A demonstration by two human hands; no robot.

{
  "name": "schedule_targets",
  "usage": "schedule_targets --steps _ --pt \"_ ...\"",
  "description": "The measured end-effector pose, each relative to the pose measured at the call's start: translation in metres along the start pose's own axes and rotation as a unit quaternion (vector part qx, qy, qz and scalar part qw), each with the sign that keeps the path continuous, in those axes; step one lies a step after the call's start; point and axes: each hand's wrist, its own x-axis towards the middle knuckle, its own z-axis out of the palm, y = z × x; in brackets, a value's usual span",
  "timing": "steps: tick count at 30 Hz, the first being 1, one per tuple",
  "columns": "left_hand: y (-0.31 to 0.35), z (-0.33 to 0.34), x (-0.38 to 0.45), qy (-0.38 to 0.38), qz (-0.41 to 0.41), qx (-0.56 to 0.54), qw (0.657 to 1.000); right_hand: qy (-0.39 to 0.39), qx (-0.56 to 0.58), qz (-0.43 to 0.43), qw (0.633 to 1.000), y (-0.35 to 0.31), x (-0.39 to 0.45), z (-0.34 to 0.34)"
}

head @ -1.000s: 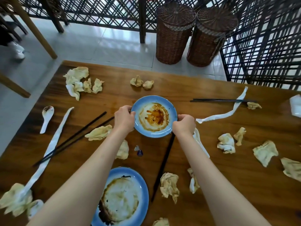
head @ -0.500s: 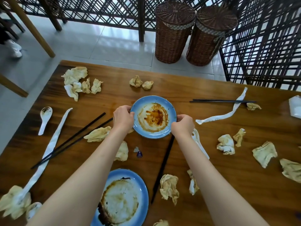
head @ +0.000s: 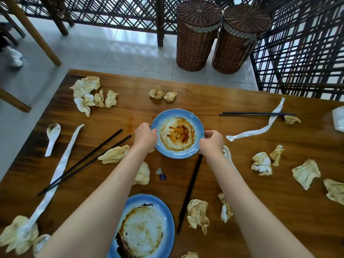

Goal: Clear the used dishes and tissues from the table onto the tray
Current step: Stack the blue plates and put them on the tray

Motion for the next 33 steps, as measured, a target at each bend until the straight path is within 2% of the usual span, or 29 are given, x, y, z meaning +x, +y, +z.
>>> schedule_targets --steps 11,21,28,33 --pt "-0.023 -0.013 -0.033 0.006 0.017 -0.021 1.000 -0.008 0.029 -0.006 1.000 0.014 -0.031 -0.004" --pt "-0.049 -0.050 -0.103 0.032 0.044 -0.036 0.998 -0.037 0.044 -0.033 0.998 0.032 -0.095 -0.011" --pt "-0.087 -0.061 -0.166 0.065 0.041 -0.032 0.996 -0.051 0.034 -0.062 0.996 0.067 -0.151 -0.017" --pt "-0.120 -0.053 -0.199 0.061 0.010 -0.035 0.997 -0.053 0.006 -0.049 0.997 0.100 -0.183 -0.015"
